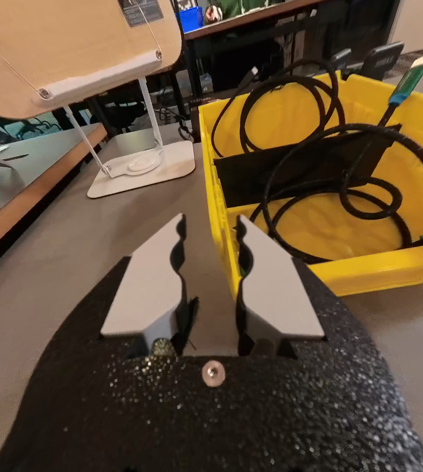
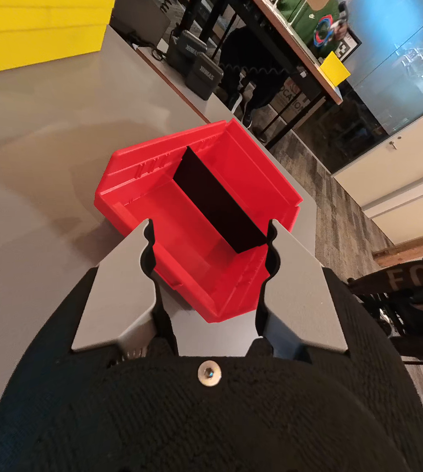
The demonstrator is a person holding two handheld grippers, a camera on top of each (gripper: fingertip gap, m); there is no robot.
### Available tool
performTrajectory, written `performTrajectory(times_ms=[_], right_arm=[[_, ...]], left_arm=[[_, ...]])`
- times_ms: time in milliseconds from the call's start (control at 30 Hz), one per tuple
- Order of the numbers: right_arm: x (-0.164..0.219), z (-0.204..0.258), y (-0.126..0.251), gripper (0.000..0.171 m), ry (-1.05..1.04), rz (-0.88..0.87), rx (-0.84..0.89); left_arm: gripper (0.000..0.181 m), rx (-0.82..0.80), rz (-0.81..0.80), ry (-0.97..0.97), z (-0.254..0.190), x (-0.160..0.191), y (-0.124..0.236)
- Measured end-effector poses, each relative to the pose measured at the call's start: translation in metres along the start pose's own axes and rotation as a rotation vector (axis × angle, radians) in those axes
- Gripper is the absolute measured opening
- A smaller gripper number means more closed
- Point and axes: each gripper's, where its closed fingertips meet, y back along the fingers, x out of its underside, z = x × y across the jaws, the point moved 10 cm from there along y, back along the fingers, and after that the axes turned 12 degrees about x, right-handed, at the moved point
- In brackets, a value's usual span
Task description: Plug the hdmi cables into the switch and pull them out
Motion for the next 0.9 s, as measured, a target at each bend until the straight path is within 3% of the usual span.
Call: performTrajectory(times_ms=[100, 200, 533, 900], right_arm=[[0.001, 0.000, -0.001, 0.087, -0.002, 0.002, -0.004], [0.002, 0.000, -0.002, 0.087, -0.002, 0.010, -0.006], [0.008, -0.006, 0.001, 0.087, -0.024, 0.014, 0.005], [0.009, -0.007, 0.002, 0.087, -0.023, 0.023, 0.009]], left_arm=[[0.007, 0.017, 0.018, -0.081, -0.001, 0.002, -0.002], [0.009, -0.022, 0.046, -0.162, -0.002, 0.002, -0.003], [0.005, -0.041, -0.012, -0.127, 0.017, 0.013, 0.015], [0.003, -0.077, 0.057, -0.143, 0.081, 0.036, 0.082]])
